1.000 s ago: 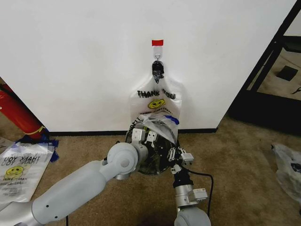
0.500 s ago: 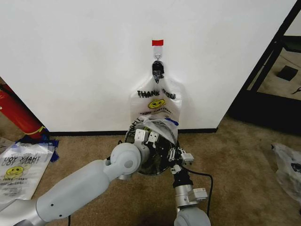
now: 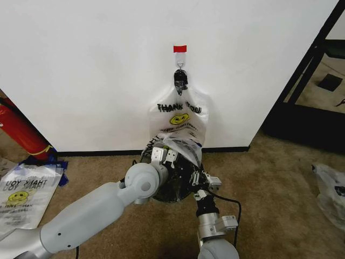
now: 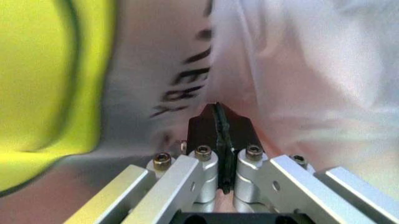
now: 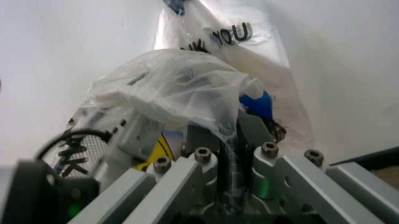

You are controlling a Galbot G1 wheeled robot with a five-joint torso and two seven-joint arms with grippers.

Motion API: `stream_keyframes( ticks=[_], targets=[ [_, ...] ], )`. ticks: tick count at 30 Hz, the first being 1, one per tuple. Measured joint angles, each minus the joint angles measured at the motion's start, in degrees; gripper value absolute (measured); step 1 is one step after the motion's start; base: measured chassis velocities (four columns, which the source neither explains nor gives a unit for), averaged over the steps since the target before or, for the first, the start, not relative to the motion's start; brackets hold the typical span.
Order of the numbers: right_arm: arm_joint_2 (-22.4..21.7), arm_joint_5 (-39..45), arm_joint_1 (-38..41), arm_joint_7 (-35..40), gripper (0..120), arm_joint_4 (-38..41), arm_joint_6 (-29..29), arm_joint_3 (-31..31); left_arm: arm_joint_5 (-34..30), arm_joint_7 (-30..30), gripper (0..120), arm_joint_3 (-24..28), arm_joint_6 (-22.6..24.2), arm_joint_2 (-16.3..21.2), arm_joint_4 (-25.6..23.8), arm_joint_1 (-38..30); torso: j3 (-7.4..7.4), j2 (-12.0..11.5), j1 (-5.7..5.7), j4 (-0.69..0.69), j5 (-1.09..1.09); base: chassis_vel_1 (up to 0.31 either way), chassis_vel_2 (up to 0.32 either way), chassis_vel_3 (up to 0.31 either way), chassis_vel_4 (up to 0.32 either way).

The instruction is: Pick up the garbage bag from the wall and place it over the trash bin.

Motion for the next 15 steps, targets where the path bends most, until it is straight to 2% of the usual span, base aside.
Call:
stream_keyframes(
  ticks=[5,9,10,15],
  targets=[
    [-0.1,7.2,1.1,-3.2,2,-0.7,-0.1,1.8,0.0,0.2,0,-0.3,-0.1,1.5,-1.2,0.1,0.0,0.0,0.0,0.04,-0.02,0.0,0.0,0.0,0.0],
    [-0.9,15.3,3.8,-13.1,2,-5.3,2.8,5.5,-0.1,0.2,0,-1.0,0.0,2.8,-2.0,0.3,0.0,0.0,0.0,0.03,-0.07,0.0,0.0,0.0,0.0],
    [-0.9,15.3,3.8,-13.1,2,-5.3,2.8,5.5,-0.1,0.2,0,-1.0,0.0,2.8,-2.0,0.3,0.0,0.0,0.0,0.03,-0.07,0.0,0.0,0.0,0.0],
    [-1.7,20.4,6.3,-23.3,2,-9.2,4.0,8.0,0.1,-0.3,0,-1.6,0.0,3.1,-1.9,0.7,0.0,0.0,0.0,0.03,-0.09,0.0,0.0,0.0,0.0]
  ],
)
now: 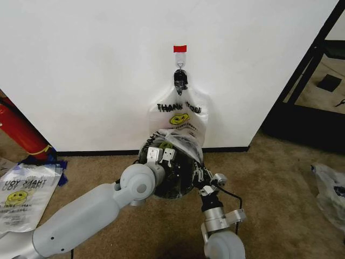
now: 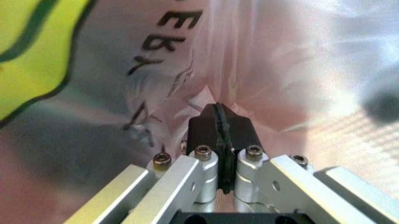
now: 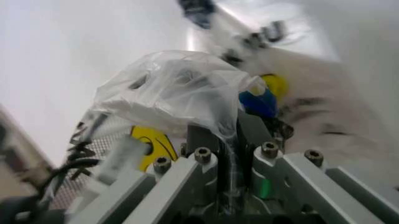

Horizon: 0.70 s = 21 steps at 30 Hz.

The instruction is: Pick up the garbage bag from the wall and place it over the trash bin.

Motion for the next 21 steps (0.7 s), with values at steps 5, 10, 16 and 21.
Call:
stream_keyframes(
  ticks=[5,10,16,21],
  targets=[
    [-0.4,4.3,0.7,-8.7,2,-2.3,-0.4,1.2,1.0,-0.3,0,-0.4,-0.1,0.0,1.1,0.1,0.0,0.0,0.0,0.0,0.0,0.0,0.0,0.0,0.0],
    [-0.7,8.3,2.5,-14.6,2,-6.9,-0.6,2.8,4.4,0.2,0,-0.9,-0.6,1.2,1.6,0.8,0.0,0.0,0.0,0.0,0.0,0.0,0.0,0.0,0.0],
    [-0.8,9.0,3.1,-13.0,2,-7.3,-1.0,2.6,6.8,0.7,0,-0.5,-0.9,0.7,2.8,1.4,0.0,0.0,0.0,-0.02,-0.01,0.0,0.0,0.0,0.0],
    [-0.8,8.5,3.5,-9.1,2,-6.9,-1.2,2.4,6.1,0.7,0,-1.1,-1.1,1.5,1.2,2.0,0.0,0.0,0.0,0.0,-0.01,0.0,0.0,0.0,0.0]
  ],
)
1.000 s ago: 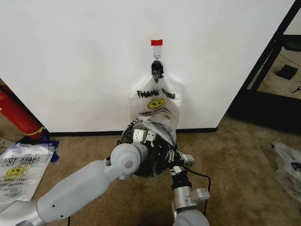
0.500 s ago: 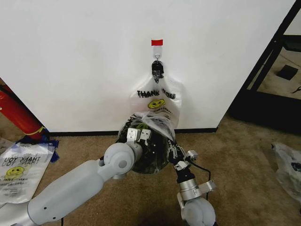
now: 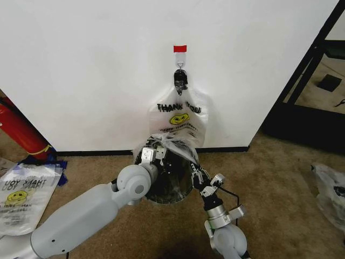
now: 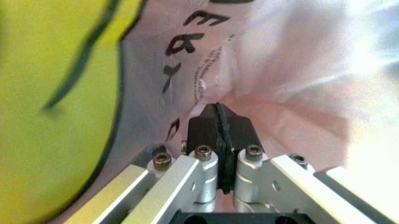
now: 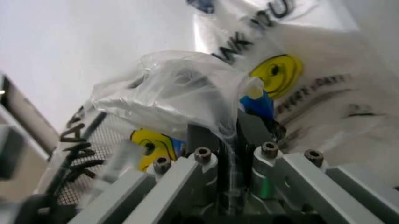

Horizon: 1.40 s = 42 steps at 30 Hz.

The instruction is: Pick up the garbage bag from the wall and place it over the trash bin.

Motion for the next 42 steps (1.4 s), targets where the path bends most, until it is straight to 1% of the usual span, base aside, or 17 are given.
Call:
stream_keyframes(
  ticks=[2,6,11,16,17,23,30,33,39,42],
  targets=[
    [0.0,-0.1,0.1,0.6,2,0.1,-0.1,0.0,-0.1,0.0,0,-0.2,0.0,0.4,-0.6,0.0,0.0,0.0,0.0,0.0,0.0,0.0,0.0,0.0,0.0],
    [0.2,-1.0,0.8,4.5,2,0.6,-0.4,-0.4,0.0,-0.8,0,-0.8,0.7,2.1,-3.3,0.0,0.0,0.0,-0.01,0.01,0.0,0.0,0.0,0.0,0.0],
    [0.8,-2.2,1.1,6.8,2,1.2,-0.5,-1.0,1.4,-3.0,0,0.8,2.8,1.9,-3.5,-0.5,0.0,0.0,-0.01,0.01,0.0,0.0,0.0,0.0,0.0],
    [1.4,-4.3,0.2,7.7,2,2.0,-0.3,-1.3,1.9,-3.8,0,3.1,3.4,0.1,-1.1,-0.9,0.0,0.0,-0.01,0.0,0.0,0.0,0.0,0.0,0.0],
    [1.4,-4.3,0.2,7.7,2,2.0,-0.3,-1.3,1.9,-3.8,0,3.1,3.4,0.1,-1.1,-0.9,0.0,0.0,-0.01,0.0,0.0,0.0,0.0,0.0,0.0],
    [1.8,-7.5,-1.0,7.6,2,3.7,0.2,-2.0,3.4,-4.3,0,6.2,4.7,-1.2,2.6,-2.4,0.0,0.0,-0.01,0.0,0.0,0.0,0.0,0.0,0.0],
    [2.3,-8.3,-1.7,7.6,2,4.5,0.3,-2.8,3.9,-4.3,0,7.9,4.8,-2.7,5.3,-3.6,0.0,0.0,-0.01,0.0,0.01,0.0,0.0,0.0,0.0],
    [2.2,-8.4,-1.9,7.6,2,5.0,0.4,-2.8,4.6,-4.3,0,8.2,4.1,-3.5,6.7,-4.0,0.0,0.0,0.0,-0.01,0.0,0.0,0.0,0.0,0.0],
    [1.5,-8.0,-1.4,7.9,2,4.6,0.4,-2.3,4.4,-4.2,0,7.0,3.7,-1.9,4.5,-4.3,0.0,0.0,0.0,0.02,0.01,0.0,0.0,0.0,0.0],
    [1.5,-7.7,-0.7,8.4,2,3.7,0.4,-2.2,3.7,-4.3,0,6.1,3.4,-1.1,2.5,-4.5,0.0,0.0,0.0,0.0,0.0,0.0,0.0,0.0,0.0]
  ],
)
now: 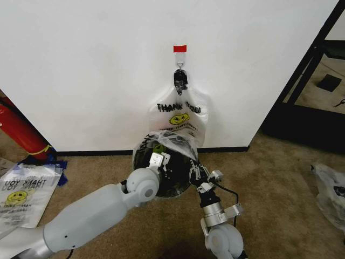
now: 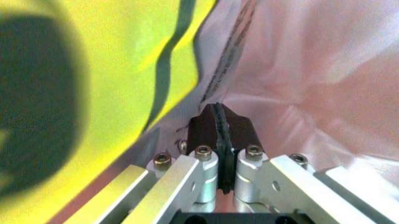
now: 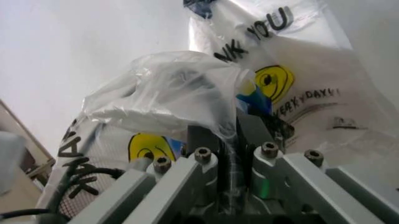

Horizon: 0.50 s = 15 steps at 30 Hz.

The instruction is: Pick up the garbage bag from the wall and place it over the trash bin.

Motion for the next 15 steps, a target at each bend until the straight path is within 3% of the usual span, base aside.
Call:
stream_keyframes(
  ticks=[6,9,15],
  targets=[
    [0.6,1.9,0.3,1.2,2,0.0,-0.3,-0.4,0.3,0.0,0,-0.7,-1.1,-1.2,0.1,-0.2,0.0,0.0,0.0,0.01,0.0,0.0,0.0,0.0,0.0],
    [0.7,3.0,-0.1,1.7,2,1.1,-0.8,-0.9,3.4,-0.1,0,-0.1,-3.2,-4.3,4.7,-0.9,0.0,0.0,0.0,0.0,0.0,0.0,0.0,0.0,0.0],
    [0.6,3.3,-1.4,2.7,2,1.7,-1.0,-1.1,5.0,0.5,0,0.3,-4.0,-5.4,7.4,-1.0,0.0,0.0,0.01,-0.01,-0.01,0.0,0.0,0.0,0.0]
  ],
)
